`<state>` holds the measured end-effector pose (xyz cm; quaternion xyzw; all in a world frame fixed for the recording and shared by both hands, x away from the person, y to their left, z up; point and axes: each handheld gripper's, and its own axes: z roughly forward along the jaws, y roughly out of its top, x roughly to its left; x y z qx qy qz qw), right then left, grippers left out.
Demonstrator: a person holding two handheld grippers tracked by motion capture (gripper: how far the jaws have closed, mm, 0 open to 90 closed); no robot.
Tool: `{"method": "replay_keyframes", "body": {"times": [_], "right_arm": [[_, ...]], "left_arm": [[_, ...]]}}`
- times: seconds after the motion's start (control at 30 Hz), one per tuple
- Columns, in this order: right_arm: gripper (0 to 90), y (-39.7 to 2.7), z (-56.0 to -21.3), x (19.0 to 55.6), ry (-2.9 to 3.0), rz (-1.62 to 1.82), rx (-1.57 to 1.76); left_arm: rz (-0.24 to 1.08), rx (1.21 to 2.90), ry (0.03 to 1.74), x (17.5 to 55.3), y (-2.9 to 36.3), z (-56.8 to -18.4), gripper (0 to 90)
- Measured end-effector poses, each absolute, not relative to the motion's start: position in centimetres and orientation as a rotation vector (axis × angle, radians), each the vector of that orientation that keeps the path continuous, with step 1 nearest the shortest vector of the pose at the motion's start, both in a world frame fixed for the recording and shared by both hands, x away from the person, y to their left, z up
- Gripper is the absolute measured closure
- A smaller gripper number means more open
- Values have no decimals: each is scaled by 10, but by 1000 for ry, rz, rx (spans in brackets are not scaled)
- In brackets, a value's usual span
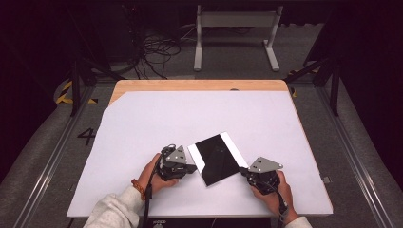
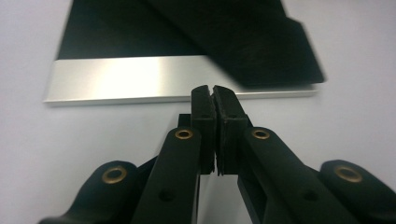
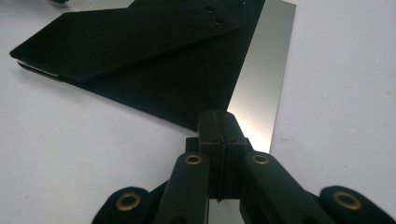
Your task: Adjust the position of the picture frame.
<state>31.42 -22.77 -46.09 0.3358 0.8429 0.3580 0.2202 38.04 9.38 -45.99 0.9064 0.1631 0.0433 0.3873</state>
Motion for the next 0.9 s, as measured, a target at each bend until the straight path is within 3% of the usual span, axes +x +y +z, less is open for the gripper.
{"method": "replay_keyframes", "body": {"times": [0.37, 0.9], "right_arm": [[900, -226, -461, 315, 2313, 982, 966], [900, -233, -460, 316, 2279, 956, 989]], "left_arm": [[214, 2233, 559, 417, 111, -457, 879], [205, 2219, 656, 456, 102, -465, 847]]}}
